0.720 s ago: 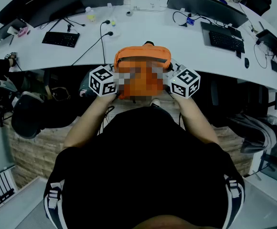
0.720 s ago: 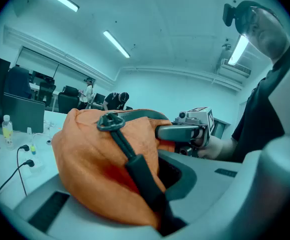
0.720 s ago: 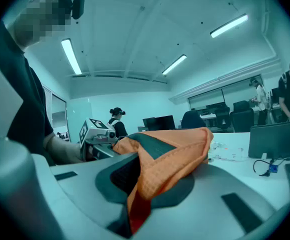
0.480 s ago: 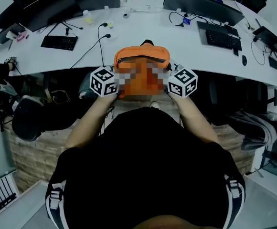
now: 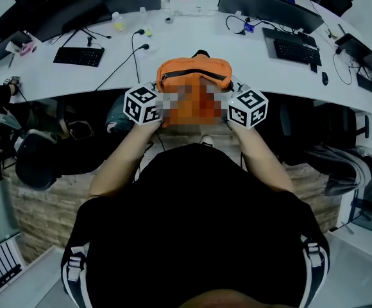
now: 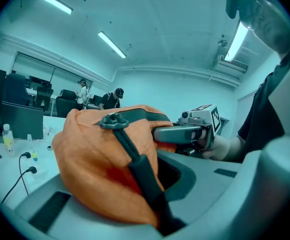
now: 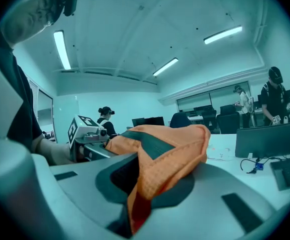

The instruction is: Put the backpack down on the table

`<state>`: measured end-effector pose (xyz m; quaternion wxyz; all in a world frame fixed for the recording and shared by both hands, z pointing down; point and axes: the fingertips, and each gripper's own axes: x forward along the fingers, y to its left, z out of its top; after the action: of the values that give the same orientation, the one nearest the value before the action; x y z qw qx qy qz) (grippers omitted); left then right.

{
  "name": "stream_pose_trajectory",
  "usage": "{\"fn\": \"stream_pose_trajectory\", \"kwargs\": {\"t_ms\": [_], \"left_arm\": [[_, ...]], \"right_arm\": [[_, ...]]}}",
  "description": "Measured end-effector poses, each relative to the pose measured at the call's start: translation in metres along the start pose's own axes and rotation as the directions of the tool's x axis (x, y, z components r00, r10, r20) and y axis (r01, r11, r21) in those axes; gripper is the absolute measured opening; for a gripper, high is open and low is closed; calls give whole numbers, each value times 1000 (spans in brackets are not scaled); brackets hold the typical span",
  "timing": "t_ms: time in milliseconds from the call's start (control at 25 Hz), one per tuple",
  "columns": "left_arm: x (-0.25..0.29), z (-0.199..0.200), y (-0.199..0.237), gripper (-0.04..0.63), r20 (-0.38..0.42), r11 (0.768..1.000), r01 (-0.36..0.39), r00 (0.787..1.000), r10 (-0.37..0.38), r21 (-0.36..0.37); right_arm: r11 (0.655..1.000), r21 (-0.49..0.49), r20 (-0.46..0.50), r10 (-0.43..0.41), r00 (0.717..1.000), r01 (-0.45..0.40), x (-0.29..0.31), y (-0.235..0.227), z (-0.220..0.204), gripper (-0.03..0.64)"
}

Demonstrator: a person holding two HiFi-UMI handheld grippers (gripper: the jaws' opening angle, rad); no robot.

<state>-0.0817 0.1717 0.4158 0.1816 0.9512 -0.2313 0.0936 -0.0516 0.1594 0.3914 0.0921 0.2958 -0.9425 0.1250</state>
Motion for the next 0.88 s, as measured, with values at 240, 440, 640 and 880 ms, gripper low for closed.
{"fn": "stream_pose_trajectory", "kwargs": {"t_ms": [240,440,640,880], "left_arm": [[-15,2,2,55,8,1000,10,1000,-10,-4],[-14,2,4,54,11,1000,13,1000,-13,-11],[-7,3,12,51,-1,1000,15,1000,-15,-12],[6,8,26,51,-2,1000,1,1000,-1,-14]], "right_arm": [[1000,18,13,-20,1000,20,8,11,3,60],[999,26,12,-38,999,37,11,8,0,60],[998,37,13,-45,999,44,18,-4,-1,60],[999,42,30,-20,999,18,25,-25,1,60]]}}
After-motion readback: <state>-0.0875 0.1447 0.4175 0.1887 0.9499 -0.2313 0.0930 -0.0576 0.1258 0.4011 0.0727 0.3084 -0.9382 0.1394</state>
